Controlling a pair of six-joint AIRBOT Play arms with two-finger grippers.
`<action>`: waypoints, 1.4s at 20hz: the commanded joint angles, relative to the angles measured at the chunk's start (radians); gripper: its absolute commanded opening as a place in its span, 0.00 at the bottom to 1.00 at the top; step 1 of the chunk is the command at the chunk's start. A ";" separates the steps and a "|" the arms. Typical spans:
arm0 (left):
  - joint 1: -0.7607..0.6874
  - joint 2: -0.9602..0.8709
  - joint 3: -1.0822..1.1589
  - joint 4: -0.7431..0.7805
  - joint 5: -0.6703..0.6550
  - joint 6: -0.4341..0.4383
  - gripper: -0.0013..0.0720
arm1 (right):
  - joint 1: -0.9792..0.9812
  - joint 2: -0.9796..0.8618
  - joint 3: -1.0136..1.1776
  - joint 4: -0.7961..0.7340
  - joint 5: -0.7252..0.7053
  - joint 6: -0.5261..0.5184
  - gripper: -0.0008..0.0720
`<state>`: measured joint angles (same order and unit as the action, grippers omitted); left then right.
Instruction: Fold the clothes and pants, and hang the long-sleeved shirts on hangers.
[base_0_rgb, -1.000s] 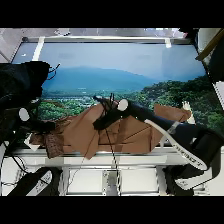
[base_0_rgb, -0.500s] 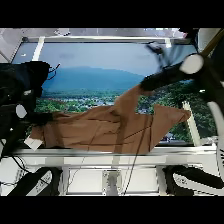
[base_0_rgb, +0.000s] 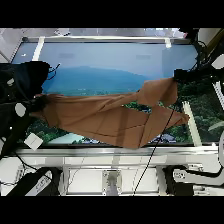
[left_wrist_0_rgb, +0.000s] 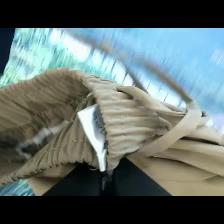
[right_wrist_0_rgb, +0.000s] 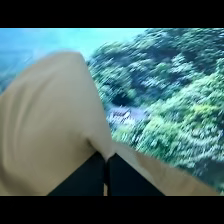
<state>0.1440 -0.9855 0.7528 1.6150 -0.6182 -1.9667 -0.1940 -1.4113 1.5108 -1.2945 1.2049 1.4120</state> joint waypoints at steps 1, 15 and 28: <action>0.001 -0.065 0.001 0.001 0.106 -0.099 0.05 | -0.024 -0.110 0.001 -0.010 -0.102 0.021 0.03; 0.021 -0.032 0.108 0.090 -0.198 0.068 0.98 | -0.055 -0.172 0.001 -0.114 -0.026 0.076 0.76; 0.063 -0.187 -0.058 -0.279 -0.164 0.208 0.96 | -0.164 0.143 -0.016 -0.088 0.166 -0.132 0.77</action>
<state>0.2062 -1.1168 0.7048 1.4830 -0.8867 -1.7737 -0.3527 -1.3033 1.4963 -1.3941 1.3567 1.3109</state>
